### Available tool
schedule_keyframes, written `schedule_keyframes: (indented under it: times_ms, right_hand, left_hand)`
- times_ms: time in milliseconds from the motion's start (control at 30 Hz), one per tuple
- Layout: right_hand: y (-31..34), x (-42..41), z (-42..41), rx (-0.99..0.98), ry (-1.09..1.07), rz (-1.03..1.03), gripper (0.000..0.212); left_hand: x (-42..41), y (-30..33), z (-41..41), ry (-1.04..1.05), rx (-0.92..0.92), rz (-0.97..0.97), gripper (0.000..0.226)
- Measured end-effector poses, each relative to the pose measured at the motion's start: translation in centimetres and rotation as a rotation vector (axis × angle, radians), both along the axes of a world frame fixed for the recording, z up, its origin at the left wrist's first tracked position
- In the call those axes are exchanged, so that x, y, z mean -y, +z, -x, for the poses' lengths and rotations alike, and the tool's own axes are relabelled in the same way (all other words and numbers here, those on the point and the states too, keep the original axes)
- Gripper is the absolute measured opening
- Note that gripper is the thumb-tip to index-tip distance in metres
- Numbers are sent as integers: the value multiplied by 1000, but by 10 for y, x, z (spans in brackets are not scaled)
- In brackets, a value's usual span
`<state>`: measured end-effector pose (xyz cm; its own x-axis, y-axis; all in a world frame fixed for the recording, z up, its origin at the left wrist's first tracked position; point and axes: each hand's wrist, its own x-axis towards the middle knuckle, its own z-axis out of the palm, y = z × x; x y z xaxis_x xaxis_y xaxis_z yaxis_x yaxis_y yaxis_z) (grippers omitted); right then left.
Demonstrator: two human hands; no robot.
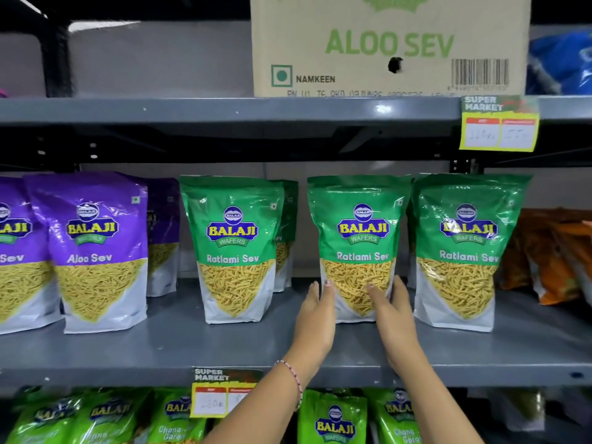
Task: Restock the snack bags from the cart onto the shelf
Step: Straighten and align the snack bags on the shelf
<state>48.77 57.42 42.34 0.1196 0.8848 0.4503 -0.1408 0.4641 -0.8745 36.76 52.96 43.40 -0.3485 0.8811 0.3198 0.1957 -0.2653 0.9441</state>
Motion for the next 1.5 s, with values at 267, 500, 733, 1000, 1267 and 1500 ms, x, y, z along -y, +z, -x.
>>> schedule_keyframes:
  times_ms: [267, 500, 733, 1000, 1267, 1500]
  right_hand:
    - [0, 38, 96, -25, 146, -193, 39]
    - [7, 37, 157, 312, 493, 169, 77]
    - [2, 38, 156, 264, 489, 170, 79]
    - [-1, 33, 150, 134, 388, 173, 73]
    - [-2, 32, 151, 118, 385, 167, 72]
    - [-4, 29, 152, 172, 352, 129, 71]
  left_hand:
    - [48, 17, 129, 334, 228, -477, 58]
    - [36, -7, 196, 106, 230, -32, 51]
    - [36, -5, 191, 43, 85, 20, 53]
    - [21, 0, 174, 26, 49, 121, 50]
    - [24, -3, 184, 12, 43, 93, 73]
    - [54, -5, 230, 45, 194, 41, 93]
